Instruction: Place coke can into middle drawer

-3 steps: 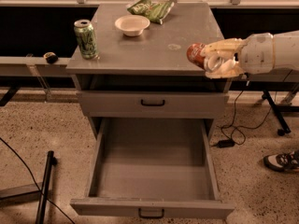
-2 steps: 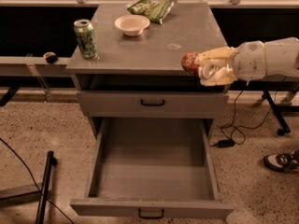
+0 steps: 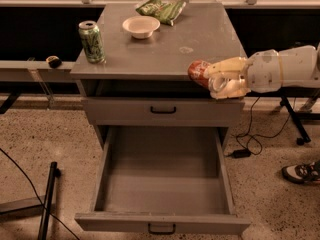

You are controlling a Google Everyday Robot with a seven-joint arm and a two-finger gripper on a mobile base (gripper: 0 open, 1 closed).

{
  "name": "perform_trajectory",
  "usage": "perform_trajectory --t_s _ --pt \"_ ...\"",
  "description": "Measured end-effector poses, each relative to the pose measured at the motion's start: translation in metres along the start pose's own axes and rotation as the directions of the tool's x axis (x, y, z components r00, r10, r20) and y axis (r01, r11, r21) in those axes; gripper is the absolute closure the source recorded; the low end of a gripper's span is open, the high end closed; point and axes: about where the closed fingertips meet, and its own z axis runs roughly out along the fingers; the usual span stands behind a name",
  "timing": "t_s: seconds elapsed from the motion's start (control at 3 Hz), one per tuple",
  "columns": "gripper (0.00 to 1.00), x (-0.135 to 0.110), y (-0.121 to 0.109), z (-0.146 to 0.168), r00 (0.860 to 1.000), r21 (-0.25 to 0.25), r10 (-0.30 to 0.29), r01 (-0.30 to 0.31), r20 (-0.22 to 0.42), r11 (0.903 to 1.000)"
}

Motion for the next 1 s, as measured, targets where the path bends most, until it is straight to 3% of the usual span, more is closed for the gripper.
perform_trajectory --t_s 0.33,0.67,1.0 --pt "1.0 -0.054 0.017 0.012 0.979 -0.024 -0.15 0.155 0.135 0.9876" --pt "1.0 -0.107 0.047 0.011 0.926 -0.103 -0.255 0.293 0.28 0.9506" --pt "1.0 -0.109 0.049 0.015 0.92 -0.099 -0.263 0.302 0.29 0.9482"
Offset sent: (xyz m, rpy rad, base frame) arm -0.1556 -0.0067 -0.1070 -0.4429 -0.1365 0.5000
